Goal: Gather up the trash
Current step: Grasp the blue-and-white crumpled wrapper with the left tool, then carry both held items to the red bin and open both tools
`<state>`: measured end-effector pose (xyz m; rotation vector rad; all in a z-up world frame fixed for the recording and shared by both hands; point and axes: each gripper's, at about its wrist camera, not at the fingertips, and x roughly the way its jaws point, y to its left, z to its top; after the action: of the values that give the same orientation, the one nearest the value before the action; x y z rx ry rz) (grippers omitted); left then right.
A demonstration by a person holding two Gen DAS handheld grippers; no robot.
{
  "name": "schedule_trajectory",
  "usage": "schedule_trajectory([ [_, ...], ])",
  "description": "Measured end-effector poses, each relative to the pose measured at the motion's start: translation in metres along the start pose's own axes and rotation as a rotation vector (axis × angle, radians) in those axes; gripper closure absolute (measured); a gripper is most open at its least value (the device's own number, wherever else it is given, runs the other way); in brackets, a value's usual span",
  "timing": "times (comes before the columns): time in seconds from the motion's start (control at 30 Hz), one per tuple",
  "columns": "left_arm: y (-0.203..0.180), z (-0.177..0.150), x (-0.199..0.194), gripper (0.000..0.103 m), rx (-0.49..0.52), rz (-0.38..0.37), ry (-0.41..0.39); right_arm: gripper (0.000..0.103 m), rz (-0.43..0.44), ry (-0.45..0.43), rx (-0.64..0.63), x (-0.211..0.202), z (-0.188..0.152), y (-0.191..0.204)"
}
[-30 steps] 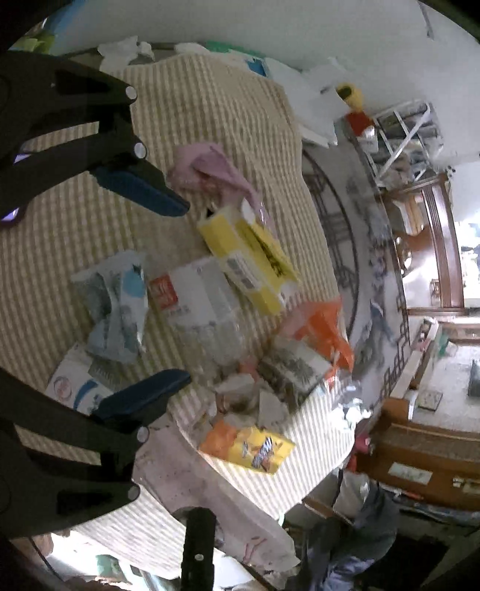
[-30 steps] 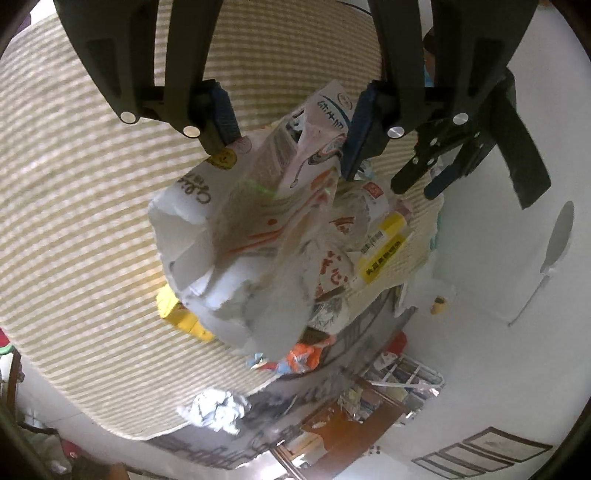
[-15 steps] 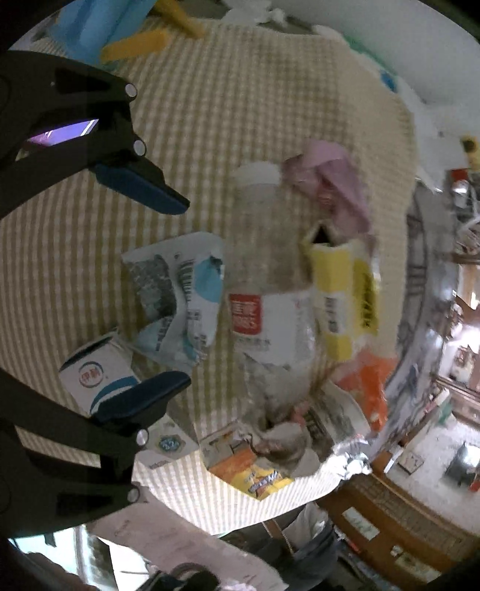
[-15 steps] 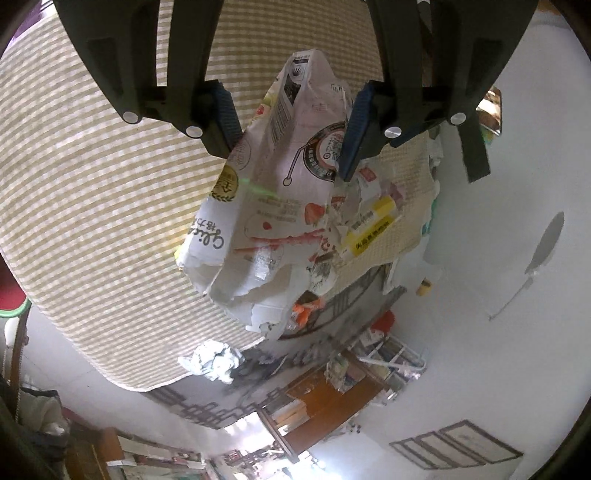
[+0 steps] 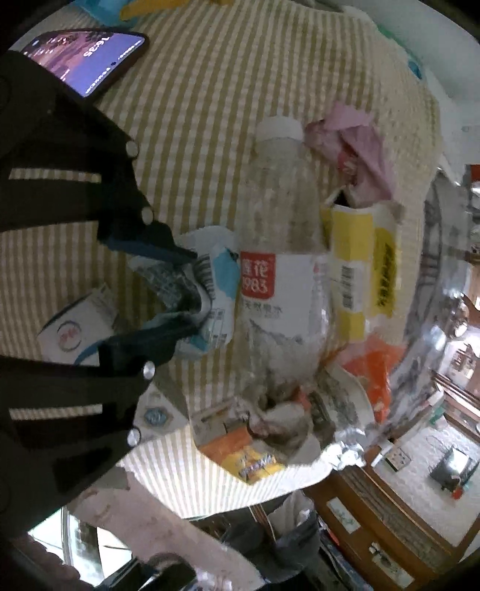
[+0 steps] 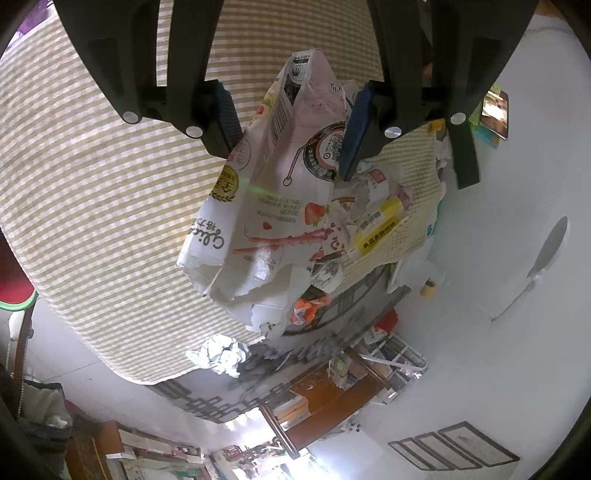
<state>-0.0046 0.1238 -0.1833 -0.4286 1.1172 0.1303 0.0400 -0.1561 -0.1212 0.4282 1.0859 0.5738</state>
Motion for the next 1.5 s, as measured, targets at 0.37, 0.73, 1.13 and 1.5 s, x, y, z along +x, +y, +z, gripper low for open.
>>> schedule_trajectory([
  [0.37, -0.044, 0.006, -0.059, 0.077, 0.14, -0.046, -0.161, 0.054, -0.004, -0.05, 0.035, -0.015, 0.011, -0.012],
  [0.73, -0.091, 0.019, -0.087, 0.077, 0.24, -0.111, -0.254, 0.054, -0.046, -0.126, 0.132, -0.046, 0.017, -0.052],
  [1.13, -0.135, 0.01, -0.097, 0.077, 0.313, -0.177, -0.281, 0.054, -0.113, -0.183, 0.128, -0.073, 0.026, -0.071],
  [1.5, -0.162, 0.008, -0.092, 0.077, 0.309, -0.168, -0.287, 0.054, -0.108, -0.162, 0.115, -0.074, 0.041, -0.093],
])
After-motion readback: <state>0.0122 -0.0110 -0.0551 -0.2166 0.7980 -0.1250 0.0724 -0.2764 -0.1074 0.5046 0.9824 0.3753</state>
